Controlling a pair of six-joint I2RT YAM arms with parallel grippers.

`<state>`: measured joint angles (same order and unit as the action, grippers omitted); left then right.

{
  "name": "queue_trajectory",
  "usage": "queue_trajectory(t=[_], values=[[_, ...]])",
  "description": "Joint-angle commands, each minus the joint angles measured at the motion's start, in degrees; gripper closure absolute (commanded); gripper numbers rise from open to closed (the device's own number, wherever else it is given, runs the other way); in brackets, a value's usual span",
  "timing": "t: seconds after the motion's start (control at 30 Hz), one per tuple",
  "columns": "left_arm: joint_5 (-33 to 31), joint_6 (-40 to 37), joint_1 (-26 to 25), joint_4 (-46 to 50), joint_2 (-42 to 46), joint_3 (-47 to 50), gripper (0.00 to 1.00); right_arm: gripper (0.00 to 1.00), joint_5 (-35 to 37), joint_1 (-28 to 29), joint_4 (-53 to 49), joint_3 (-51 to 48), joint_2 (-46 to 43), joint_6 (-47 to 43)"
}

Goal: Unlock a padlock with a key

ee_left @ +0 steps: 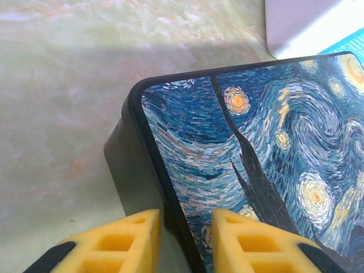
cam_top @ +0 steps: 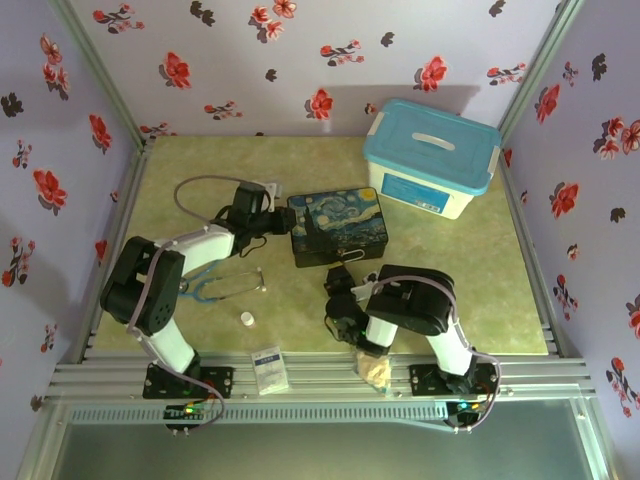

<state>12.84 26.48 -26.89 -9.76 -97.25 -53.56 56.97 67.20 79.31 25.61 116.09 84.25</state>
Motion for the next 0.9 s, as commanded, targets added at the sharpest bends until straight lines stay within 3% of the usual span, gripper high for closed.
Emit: queue_trajectory(t=[0.0,0.1,0.23,0.47,0.57,0.7,0.77,0.87], values=[[-3.2,-1.8,0.4,11.4,-2.2,0.9,0.72,1.0,-0.4,-1.0,0.1,-1.5,-2.6,-2.9],[-3.2,-1.9,0.5,11.2,-1.5,0.6,0.72,1.0,-1.4,-2.3,0.1,-3.7,-3.0,-0.2],[-3.2,-1.9,0.6,11.7,-1.6,-0.1,0.72,1.0,-4.3,-3.1,0.1,-4.8,-6.4,-6.5],[-1.8,-1.1,1.0,11.3,-1.4,-2.1,0.69,1.0,-18.3,-6.6,-3.1,-10.4,-11.6,-8.8],[-1.2,-0.6,1.0,12.6,-0.6,-4.6,0.65,1.0,-30.2,-10.5,-12.5,-11.9,-17.2,-8.0],[-1.7,-0.8,1.0,14.6,2.0,-7.7,0.49,1.0,-45.4,-15.2,-26.6,-13.5,-30.3,-13.4],[-2.4,-1.3,1.2,14.8,3.2,-9.1,0.38,1.0,-53.1,-18.6,-41.7,-11.6,-38.5,-15.6],[-1.5,-2.1,1.4,18.1,2.5,-13.9,0.31,1.0,-60.4,-22.4,-59.1,-9.2,-50.0,-21.2]])
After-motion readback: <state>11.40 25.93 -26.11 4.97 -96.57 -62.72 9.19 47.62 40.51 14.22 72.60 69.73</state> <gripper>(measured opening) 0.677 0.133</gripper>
